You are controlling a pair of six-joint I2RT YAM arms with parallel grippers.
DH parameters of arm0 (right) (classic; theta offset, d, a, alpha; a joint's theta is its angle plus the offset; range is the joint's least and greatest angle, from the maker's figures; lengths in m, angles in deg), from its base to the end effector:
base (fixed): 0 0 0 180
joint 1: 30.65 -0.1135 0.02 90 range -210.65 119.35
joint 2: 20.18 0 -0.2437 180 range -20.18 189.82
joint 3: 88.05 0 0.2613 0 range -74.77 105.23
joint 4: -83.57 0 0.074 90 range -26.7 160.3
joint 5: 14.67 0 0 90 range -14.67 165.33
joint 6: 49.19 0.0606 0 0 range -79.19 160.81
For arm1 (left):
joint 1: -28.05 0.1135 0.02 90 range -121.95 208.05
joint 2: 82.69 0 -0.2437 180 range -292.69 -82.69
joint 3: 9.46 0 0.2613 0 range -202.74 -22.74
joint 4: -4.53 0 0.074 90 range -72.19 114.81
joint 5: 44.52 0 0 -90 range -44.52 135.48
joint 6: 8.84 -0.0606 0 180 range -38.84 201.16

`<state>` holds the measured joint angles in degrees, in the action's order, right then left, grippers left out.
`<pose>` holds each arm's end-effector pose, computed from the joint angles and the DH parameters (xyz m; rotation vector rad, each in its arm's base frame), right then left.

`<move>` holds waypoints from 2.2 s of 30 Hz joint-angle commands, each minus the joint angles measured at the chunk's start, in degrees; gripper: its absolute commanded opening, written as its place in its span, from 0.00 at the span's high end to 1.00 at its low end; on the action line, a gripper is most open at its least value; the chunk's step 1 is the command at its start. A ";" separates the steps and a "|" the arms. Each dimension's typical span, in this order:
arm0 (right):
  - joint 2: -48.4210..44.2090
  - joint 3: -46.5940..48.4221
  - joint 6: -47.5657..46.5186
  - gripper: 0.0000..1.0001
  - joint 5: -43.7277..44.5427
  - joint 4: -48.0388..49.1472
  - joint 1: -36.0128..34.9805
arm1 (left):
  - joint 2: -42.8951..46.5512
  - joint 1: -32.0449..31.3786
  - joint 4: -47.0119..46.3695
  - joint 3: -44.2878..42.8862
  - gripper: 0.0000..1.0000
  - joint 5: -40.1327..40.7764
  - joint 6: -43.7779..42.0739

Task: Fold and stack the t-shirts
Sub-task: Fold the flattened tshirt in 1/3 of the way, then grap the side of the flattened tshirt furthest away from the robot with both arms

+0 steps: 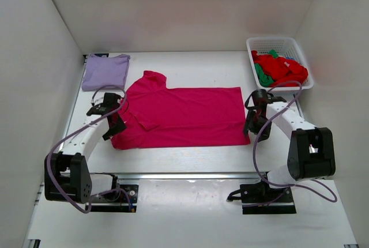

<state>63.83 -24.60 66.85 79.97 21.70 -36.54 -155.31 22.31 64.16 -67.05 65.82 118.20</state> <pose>0.2561 0.0215 0.1309 0.5313 2.9442 -0.0621 0.2351 -0.0025 0.1522 -0.8050 2.6275 0.3239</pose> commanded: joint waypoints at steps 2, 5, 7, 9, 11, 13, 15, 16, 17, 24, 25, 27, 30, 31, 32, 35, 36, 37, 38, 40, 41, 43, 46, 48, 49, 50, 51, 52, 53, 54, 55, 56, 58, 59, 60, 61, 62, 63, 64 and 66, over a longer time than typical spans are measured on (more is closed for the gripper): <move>-1.31 8.34 -1.34 0.47 2.04 -2.64 -0.26 | 1.43 0.72 1.46 -6.39 0.36 -0.82 -1.09; 0.36 13.35 -2.48 0.47 1.33 -2.56 -0.09 | 0.11 1.69 1.38 -11.22 0.37 -2.23 -2.05; 2.20 16.53 -3.28 0.48 1.86 -1.68 -0.17 | -3.47 2.04 -0.72 -16.65 0.38 -2.58 -2.41; 4.83 21.43 -4.33 0.49 2.12 -1.59 -0.17 | -7.79 2.14 -2.40 -22.20 0.43 -2.76 -1.89; 8.27 25.93 -4.94 0.49 2.39 -1.67 -0.44 | -16.72 0.91 -4.59 -31.66 0.46 -1.97 -1.44; 12.74 32.41 -5.56 0.49 3.53 -2.46 -0.79 | -24.19 0.47 -4.60 -39.31 0.49 -2.58 -0.74; 15.90 36.55 -5.83 0.49 3.97 -2.99 -1.84 | -31.51 0.12 -4.68 -47.33 0.50 -3.63 0.31; 18.10 39.27 -6.44 0.50 4.06 -3.43 -2.28 | -36.58 0.11 -3.90 -53.18 0.51 -4.07 0.40; 19.69 40.60 -6.44 0.50 4.06 -3.43 -2.37 | -41.94 -0.41 -2.77 -59.68 0.53 -4.34 0.49; 26.12 49.15 -7.24 0.50 3.36 -3.70 -3.51 | -79.17 -2.26 16.27 -118.67 0.72 -6.88 0.84; 27.08 50.27 -7.15 0.51 3.35 -3.96 -3.60 | -77.25 -1.91 13.97 -114.11 0.75 -9.41 2.24; 28.31 51.51 -6.97 0.51 2.83 -4.13 -3.51 | -74.17 -1.73 8.94 -103.63 0.76 -9.88 3.56; 29.37 52.39 -6.97 0.50 3.26 -4.31 -3.69 | -82.64 -2.87 15.67 -118.73 0.77 -7.07 2.95; 29.37 52.22 -7.14 0.51 3.27 -4.49 -3.69 | -81.03 -2.27 14.05 -115.85 0.79 -8.81 2.87; 29.72 52.13 -7.15 0.51 2.92 -4.05 -3.69 | -81.01 -2.43 13.95 -112.34 0.80 -9.26 3.39; 29.55 50.73 -6.79 0.51 2.65 -3.43 -3.43 | -83.92 -2.96 17.20 -115.67 0.74 -8.21 3.13; 29.11 50.38 -6.97 0.51 2.74 -3.26 -3.69 | -84.61 -3.22 17.55 -117.21 0.73 -7.95 3.30; 29.37 49.50 -6.88 0.51 3.09 -3.08 -3.52 | -85.23 -3.40 17.11 -117.23 0.72 -8.21 2.70; 29.20 49.23 -7.06 0.51 2.83 -2.91 -3.77 | -85.32 -3.06 17.37 -117.84 0.71 -8.12 2.86; 28.76 48.36 -6.53 0.52 3.00 -2.73 -3.69 | -85.85 -3.67 17.29 -118.45 0.69 -8.12 2.95; 28.50 47.66 -6.70 0.52 3.00 -2.47 -3.60 | -86.11 -3.75 17.20 -118.37 0.69 -7.34 2.95; 28.23 46.60 -6.53 0.51 2.83 -2.12 -3.78 | -86.55 -3.76 16.50 -118.37 0.68 -7.77 2.95; 28.05 46.25 -6.79 0.52 2.91 -1.94 -3.60 | -87.08 -3.14 15.79 -118.37 0.68 -8.73 3.56; 28.31 46.51 -6.71 0.52 2.74 -1.77 -3.34 | -87.60 -2.96 15.70 -118.20 0.68 -8.91 3.57; 28.32 46.42 -6.79 0.52 2.65 -2.20 -3.34 | -87.87 -2.88 15.70 -118.28 0.67 -9.17 2.96; 28.23 46.51 -6.36 0.52 2.65 -1.94 -3.16 | -87.78 -2.79 15.62 -118.11 0.67 -9.35 3.48; 28.23 46.42 -6.53 0.52 3.26 -2.20 -3.08 | -87.95 -2.96 15.70 -118.37 0.67 -9.26 3.22; 28.66 46.51 -6.70 0.53 2.66 -1.68 -3.07 | -88.04 -2.96 15.79 -118.46 0.66 -8.92 3.22; 28.41 45.99 -6.45 0.53 2.91 -1.85 -3.42 | -87.96 -3.14 16.31 -118.46 0.66 -8.48 3.22; 29.01 46.41 -6.62 0.52 2.39 -1.68 -3.25 | -87.96 -3.23 16.67 -118.46 0.65 -8.12 2.87; 28.67 46.16 -6.44 0.53 2.73 -1.67 -3.42 | -87.96 -3.31 16.58 -118.11 0.66 -7.34 2.78; 28.76 46.33 -6.36 0.53 2.48 -1.59 -3.51 | -88.22 -3.23 16.84 -118.37 0.64 -7.07 2.43; 28.76 46.51 -6.44 0.52 2.65 -1.59 -3.77 | -87.96 -3.14 16.58 -118.46 0.64 -6.98 2.25; 28.93 46.86 -6.36 0.53 2.91 -2.02 -4.04 | -88.22 -3.14 16.84 -118.46 0.65 -6.98 2.51; 29.11 46.77 -6.36 0.53 3.09 -1.59 -3.87 | -87.96 -2.79 16.15 -118.37 0.64 -7.41 2.34; 29.11 46.77 -6.36 0.53 2.65 -1.67 -3.87 | -88.39 -2.96 16.06 -118.37 0.64 -7.50 2.60; 28.93 46.51 -6.27 0.53 2.56 -1.59 -4.13 | -88.40 -2.53 15.79 -118.28 0.65 -7.42 2.86; 28.93 46.33 -6.27 0.53 2.74 -1.67 -3.78 | -88.40 -2.35 15.70 -118.46 0.65 -7.42 2.87; 28.85 46.42 -6.09 0.53 2.56 -1.50 -3.78 | -88.48 -2.35 15.88 -118.46 0.64 -7.85 3.13; 28.58 45.98 -6.09 0.53 2.30 -1.76 -3.78 | -88.83 -2.26 16.14 -118.37 0.64 -8.64 3.13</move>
<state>93.34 21.63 60.27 82.33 18.95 -40.06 -242.84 19.49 80.48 -183.11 57.63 121.04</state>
